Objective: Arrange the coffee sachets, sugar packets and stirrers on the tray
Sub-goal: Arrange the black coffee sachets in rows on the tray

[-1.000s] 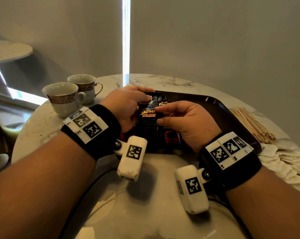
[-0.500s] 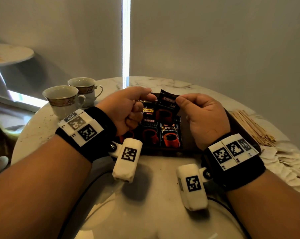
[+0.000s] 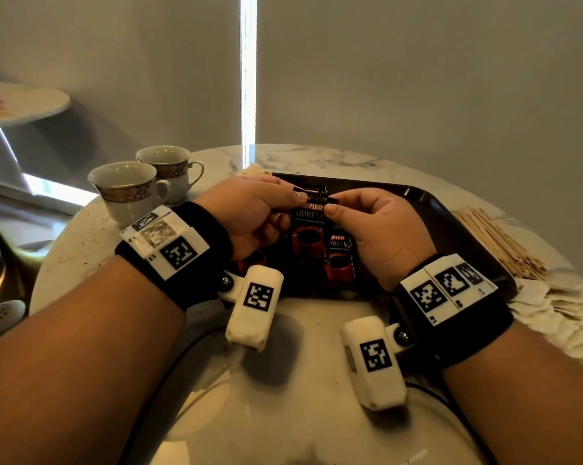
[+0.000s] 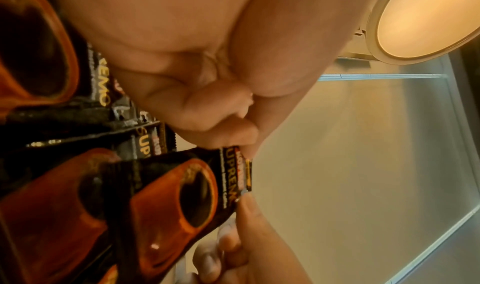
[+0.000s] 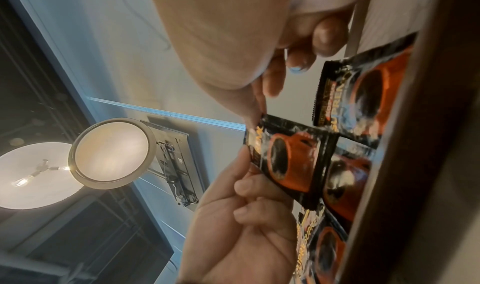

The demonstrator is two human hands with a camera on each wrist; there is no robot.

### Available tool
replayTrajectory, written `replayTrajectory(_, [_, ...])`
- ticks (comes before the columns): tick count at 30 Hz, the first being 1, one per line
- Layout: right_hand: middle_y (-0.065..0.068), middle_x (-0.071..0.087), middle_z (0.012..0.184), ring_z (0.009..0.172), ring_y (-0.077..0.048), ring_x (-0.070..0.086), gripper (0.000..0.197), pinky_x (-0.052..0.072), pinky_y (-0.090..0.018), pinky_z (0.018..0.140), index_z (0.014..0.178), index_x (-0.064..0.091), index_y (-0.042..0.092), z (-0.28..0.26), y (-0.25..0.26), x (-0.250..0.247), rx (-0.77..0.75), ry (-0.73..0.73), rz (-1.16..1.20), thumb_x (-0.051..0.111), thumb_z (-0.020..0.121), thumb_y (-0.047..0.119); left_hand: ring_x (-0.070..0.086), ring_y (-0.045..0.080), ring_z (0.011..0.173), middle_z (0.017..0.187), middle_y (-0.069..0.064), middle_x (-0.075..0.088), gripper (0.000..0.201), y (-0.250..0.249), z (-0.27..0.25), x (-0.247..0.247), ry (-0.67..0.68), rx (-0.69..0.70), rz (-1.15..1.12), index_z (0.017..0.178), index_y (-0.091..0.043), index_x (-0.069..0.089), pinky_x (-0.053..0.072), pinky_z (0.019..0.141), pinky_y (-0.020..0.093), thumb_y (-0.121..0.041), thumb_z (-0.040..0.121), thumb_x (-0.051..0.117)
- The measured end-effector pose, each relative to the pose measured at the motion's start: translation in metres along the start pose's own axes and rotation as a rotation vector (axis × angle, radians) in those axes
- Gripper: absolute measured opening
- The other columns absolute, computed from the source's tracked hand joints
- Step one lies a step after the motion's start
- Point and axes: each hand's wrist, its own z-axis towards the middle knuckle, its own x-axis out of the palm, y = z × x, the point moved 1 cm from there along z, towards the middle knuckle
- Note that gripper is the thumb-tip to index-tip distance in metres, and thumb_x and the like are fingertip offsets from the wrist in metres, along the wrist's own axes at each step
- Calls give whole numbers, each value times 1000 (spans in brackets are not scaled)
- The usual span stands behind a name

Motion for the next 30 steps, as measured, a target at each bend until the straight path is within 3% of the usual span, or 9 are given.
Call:
replayTrajectory(11, [-5, 76, 81, 79, -27, 74, 15, 61, -53, 77, 75, 76, 21, 3, -6, -1, 82, 23, -144, 74, 87, 29, 53, 6, 47, 77, 9, 60, 11, 1, 1, -1, -87, -11, 42, 95, -8, 64, 40, 41, 14, 1, 96, 58])
replayTrajectory(18, [-11, 76, 84, 81, -30, 74, 14, 60, -53, 79, 77, 77, 18, 5, -8, 3, 139, 60, -236, 76, 86, 29, 53, 5, 45, 83, 9, 61, 15, 1, 1, -4, -106, -24, 89, 103, -7, 66, 40, 39, 15, 2, 95, 58])
replayTrajectory(21, [-8, 76, 85, 83, -28, 73, 15, 60, -51, 82, 76, 76, 19, 4, -5, 4, 146, 86, -279, 75, 87, 29, 53, 6, 46, 82, 7, 60, 18, 0, 1, -5, -113, 6, 99, 108, -6, 66, 39, 39, 16, 3, 95, 59])
replayTrajectory(25, [-4, 76, 86, 83, -22, 73, 13, 60, -45, 85, 77, 76, 22, 2, -2, 4, 146, 95, -312, 75, 87, 29, 55, 8, 49, 80, 5, 60, 15, 0, 4, -6, -122, 99, 18, 97, -10, 66, 40, 40, 18, 3, 95, 59])
replayTrajectory(28, [-2, 75, 87, 83, -19, 72, 10, 59, -34, 79, 81, 75, 22, 1, 0, 3, 137, 120, -332, 75, 88, 31, 64, 13, 58, 82, 6, 63, 14, -1, 3, -5, -39, 120, -58, 97, -10, 65, 50, 47, 22, 3, 95, 58])
replayTrajectory(30, [-3, 75, 88, 83, -20, 71, 11, 59, -34, 79, 82, 74, 21, 1, 1, 3, 131, 138, -335, 75, 88, 31, 69, 18, 66, 84, 9, 65, 13, -1, 1, -2, 25, 110, -78, 100, -7, 64, 55, 53, 24, 3, 96, 57])
